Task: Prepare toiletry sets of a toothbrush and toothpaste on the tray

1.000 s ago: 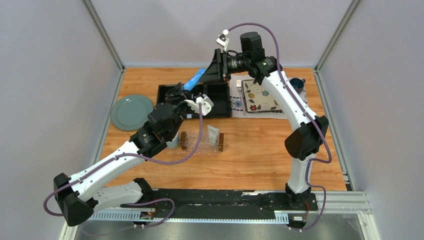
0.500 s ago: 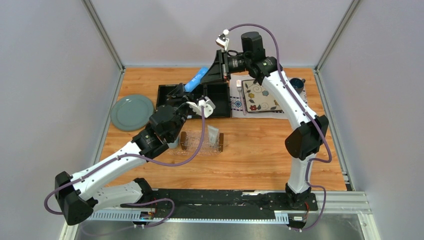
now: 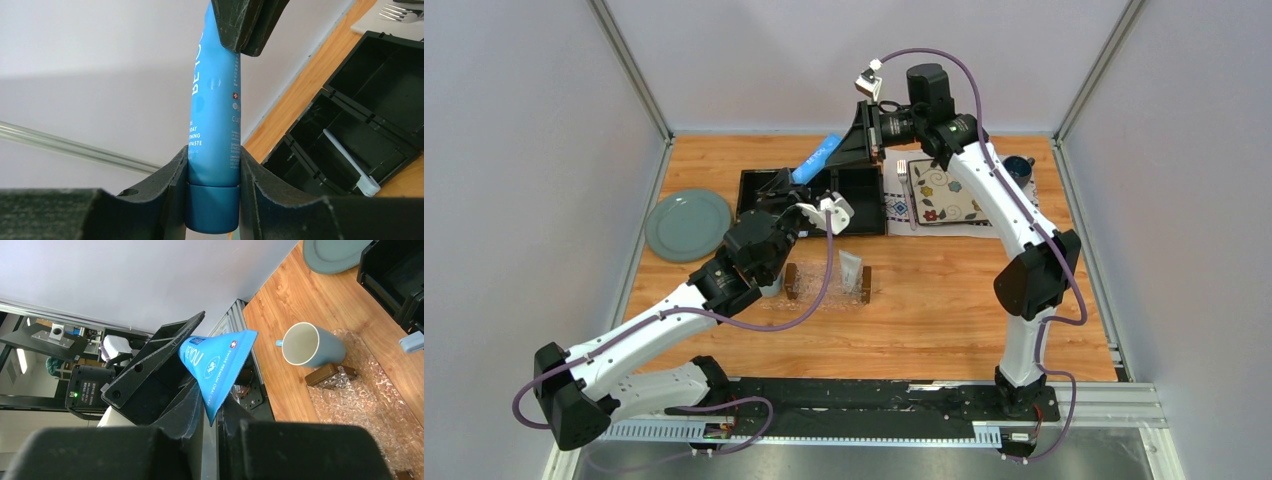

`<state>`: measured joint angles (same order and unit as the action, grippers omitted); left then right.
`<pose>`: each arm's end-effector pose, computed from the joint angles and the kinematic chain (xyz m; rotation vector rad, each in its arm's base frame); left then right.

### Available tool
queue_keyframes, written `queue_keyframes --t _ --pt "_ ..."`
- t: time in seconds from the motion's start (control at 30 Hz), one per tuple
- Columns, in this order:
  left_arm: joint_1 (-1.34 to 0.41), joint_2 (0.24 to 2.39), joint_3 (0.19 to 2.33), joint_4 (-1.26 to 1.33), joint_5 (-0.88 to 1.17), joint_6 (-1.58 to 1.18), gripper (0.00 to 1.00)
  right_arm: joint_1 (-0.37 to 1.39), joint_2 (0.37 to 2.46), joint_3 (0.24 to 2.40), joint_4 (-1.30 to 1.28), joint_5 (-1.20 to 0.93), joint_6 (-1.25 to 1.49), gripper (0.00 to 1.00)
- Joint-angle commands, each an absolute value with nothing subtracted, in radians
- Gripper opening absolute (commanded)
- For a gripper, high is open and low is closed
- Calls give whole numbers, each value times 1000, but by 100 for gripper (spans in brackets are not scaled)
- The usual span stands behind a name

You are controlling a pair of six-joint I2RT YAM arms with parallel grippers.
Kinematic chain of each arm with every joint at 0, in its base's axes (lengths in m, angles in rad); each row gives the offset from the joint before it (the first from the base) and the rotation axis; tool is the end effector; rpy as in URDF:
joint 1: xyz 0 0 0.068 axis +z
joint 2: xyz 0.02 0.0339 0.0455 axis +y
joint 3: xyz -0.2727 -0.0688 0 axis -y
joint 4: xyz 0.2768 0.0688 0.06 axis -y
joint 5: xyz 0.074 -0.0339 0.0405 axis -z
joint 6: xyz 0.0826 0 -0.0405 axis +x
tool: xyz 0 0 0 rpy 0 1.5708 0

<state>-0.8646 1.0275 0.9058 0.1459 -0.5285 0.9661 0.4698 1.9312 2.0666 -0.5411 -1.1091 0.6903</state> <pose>0.2305 -0.2061 0.3764 0.9440 1.2550 0.4876 0.3982 0.2851 0.4218 -0.6027 2.1185 1.7929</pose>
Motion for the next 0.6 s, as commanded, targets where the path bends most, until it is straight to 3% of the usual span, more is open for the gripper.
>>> queue_keyframes --t 0.0,0.03,0.13,0.17,0.23,0.57 --pt "-877 1014 946 100 -505 922 28 462 1928 2097 -529 -1088 629 0" --pt "-877 1012 951 91 -502 913 40 459 1927 2106 -555 -1075 618 0" --pt "-877 1006 968 42 -489 864 56 450 1918 2134 -590 -1055 586 0" --pt "-877 1005 980 17 -488 841 67 448 1914 2137 -595 -1051 580 0" --pt "-876 1002 1000 6 -483 822 75 440 1908 2143 -607 -1045 572 0" --pt "-845 985 1051 -138 -433 704 77 403 1885 2209 -672 -1009 513 0"
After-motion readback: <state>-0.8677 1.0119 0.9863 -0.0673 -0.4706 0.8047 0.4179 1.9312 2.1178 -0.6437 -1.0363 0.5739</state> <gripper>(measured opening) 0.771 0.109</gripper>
